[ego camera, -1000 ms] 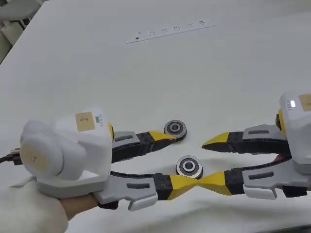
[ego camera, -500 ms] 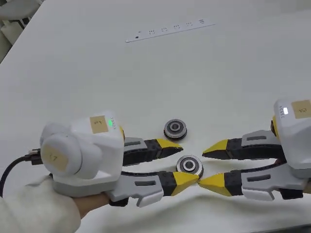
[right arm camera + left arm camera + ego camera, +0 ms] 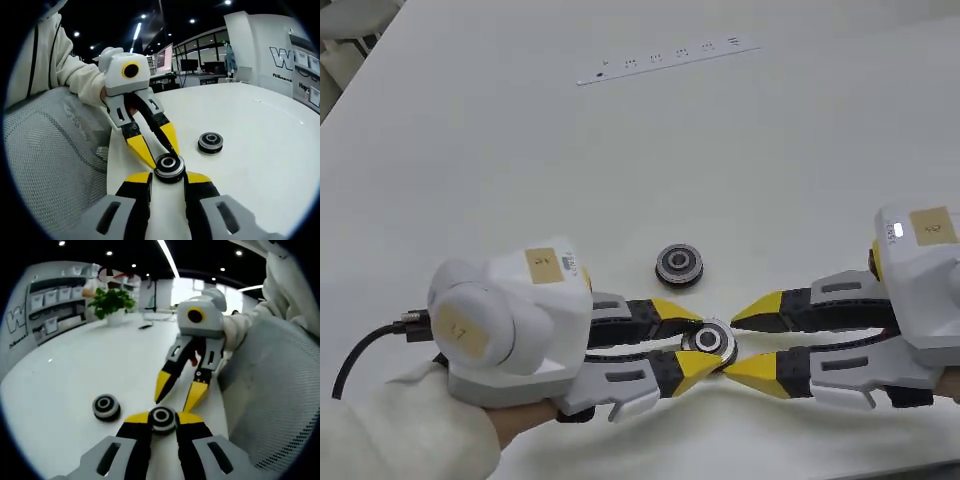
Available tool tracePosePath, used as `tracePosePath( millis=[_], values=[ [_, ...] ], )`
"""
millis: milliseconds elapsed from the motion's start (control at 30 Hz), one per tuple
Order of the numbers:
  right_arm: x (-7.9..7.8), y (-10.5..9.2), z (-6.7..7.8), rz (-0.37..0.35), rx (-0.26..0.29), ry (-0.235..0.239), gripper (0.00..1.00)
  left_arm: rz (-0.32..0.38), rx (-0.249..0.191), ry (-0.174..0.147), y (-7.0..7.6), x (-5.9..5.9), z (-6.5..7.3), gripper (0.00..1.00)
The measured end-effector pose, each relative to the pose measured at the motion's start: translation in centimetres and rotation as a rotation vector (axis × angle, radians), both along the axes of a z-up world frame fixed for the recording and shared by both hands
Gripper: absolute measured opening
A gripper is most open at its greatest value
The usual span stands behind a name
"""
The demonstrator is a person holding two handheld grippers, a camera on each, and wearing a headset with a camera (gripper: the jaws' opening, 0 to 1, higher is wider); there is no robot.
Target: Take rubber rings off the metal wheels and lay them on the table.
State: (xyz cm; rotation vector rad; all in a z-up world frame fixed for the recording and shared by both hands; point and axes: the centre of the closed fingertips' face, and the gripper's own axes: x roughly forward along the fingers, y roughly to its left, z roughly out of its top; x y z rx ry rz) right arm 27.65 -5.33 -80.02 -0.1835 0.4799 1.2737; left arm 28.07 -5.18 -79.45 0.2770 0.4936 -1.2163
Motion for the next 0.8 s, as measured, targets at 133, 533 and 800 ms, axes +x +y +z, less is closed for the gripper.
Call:
tracePosePath(
  millis=[133,533,800],
  values=[
    [-0.04,0.02,-0.28,0.007,-0.015,-0.001,0.22,0.006,0.013,-0.043,0.14,0.32,-0.09,0.15],
    [0.37,0.19,-0.71,0.008,-0.041,-0.020,0.19,0.001,-0.015,-0.041,0.33,0.28,-0.10,0.14],
    [0.29,0.07,-0.78,-0.003,-0.043,0.001,0.17,0.007,-0.025,-0.041,0.28,0.25,-0.10,0.14]
  ],
)
